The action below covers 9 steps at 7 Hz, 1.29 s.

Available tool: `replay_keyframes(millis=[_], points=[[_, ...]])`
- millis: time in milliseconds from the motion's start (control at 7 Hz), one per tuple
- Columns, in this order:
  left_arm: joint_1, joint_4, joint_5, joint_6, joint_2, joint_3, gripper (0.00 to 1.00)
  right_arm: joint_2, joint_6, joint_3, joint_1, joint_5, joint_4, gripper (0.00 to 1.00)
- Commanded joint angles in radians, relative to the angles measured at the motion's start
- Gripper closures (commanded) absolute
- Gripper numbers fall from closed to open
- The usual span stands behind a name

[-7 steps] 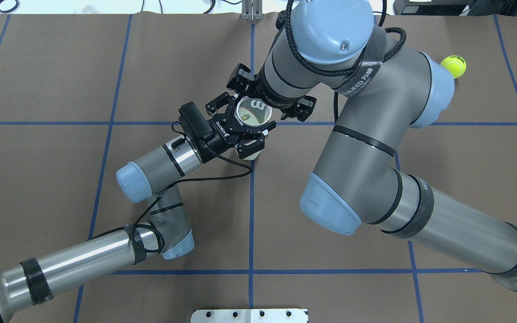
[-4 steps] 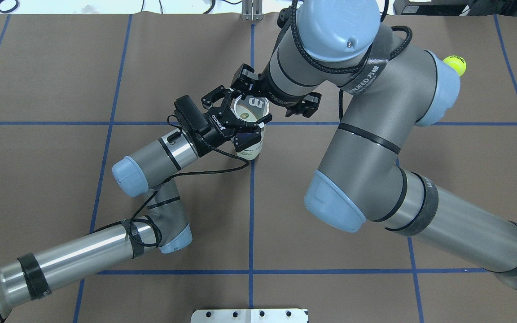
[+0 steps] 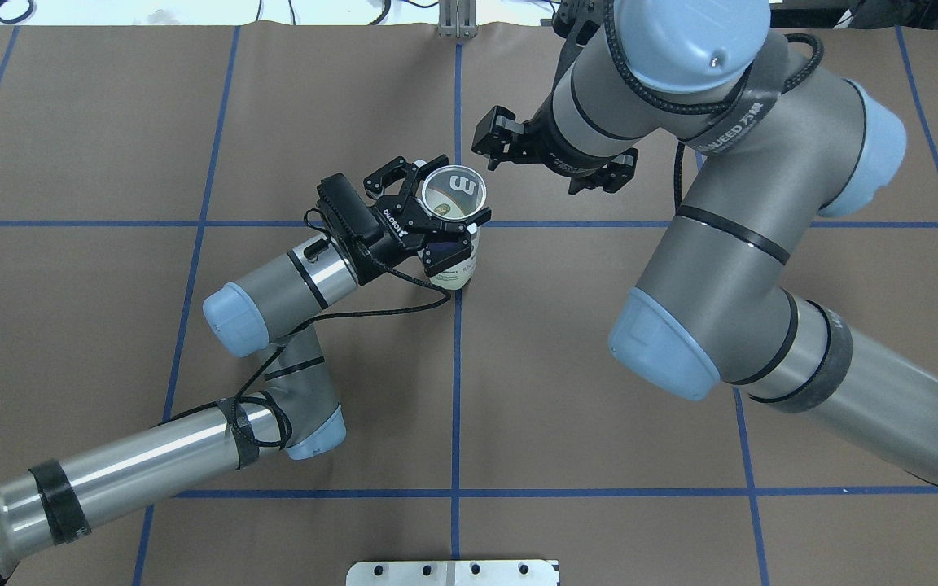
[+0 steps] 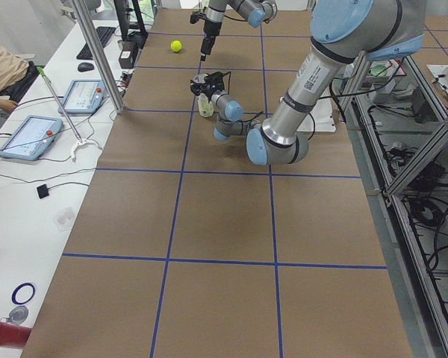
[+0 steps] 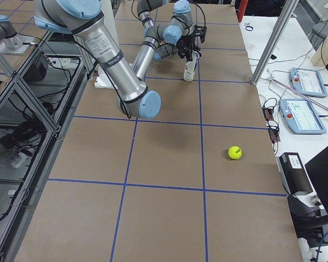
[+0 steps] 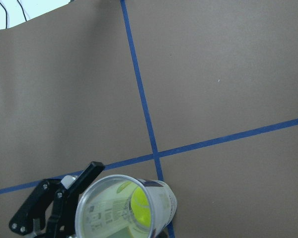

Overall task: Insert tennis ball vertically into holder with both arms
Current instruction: 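Withdraw the right gripper toward the remaining yellow ball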

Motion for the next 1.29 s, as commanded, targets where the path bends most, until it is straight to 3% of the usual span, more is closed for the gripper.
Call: replay_keyframes(millis=[0,571,1143], points=[[0.002,0.022,-0.020,0.001,0.011,-0.008,0.04,-0.030,-0.062,0.006,0.042,0.041,0.000,0.01],[-0.003,0.022,-0.023,0.000,0.011,-0.011,0.04,-0.147,-0.345,-0.002,0.181,0.117,0.011,0.01],[-0.021,0.017,-0.065,0.001,0.063,-0.030,0.04,-0.208,-0.499,-0.031,0.272,0.169,0.012,0.01]])
